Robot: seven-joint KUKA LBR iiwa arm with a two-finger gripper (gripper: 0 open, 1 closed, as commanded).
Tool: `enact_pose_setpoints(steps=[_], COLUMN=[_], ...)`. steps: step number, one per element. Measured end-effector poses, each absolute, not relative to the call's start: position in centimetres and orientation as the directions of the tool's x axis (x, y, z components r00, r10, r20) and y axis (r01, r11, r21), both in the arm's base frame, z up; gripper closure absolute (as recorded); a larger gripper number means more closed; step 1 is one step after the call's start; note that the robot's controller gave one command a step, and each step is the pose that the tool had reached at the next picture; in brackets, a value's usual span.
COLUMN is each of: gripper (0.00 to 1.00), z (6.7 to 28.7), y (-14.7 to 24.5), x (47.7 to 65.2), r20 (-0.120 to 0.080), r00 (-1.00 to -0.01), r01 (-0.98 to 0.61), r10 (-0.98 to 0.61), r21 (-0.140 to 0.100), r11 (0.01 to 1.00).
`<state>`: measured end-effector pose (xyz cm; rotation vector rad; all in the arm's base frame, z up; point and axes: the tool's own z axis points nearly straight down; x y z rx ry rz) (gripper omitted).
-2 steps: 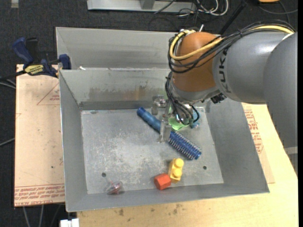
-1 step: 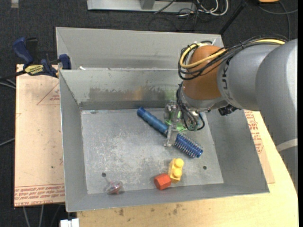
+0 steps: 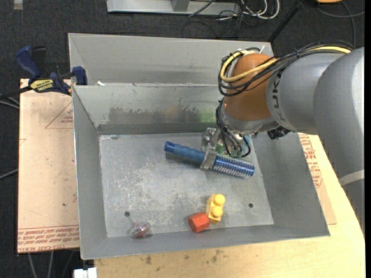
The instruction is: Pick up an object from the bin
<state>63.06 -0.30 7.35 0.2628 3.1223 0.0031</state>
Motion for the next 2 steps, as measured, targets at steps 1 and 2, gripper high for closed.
enact_pose_setpoints(steps=[1,2], gripper=[1.0,1.0], z=[16.0,21.9], y=[0.2,-3.2], x=[64.2,58.4], r20=[-0.009,-0.003], r00=[-0.988,-0.987], r01=[0.155,0.161], r10=[0.155,0.161], r21=[0.003,-0.001], r11=[0.988,0.987])
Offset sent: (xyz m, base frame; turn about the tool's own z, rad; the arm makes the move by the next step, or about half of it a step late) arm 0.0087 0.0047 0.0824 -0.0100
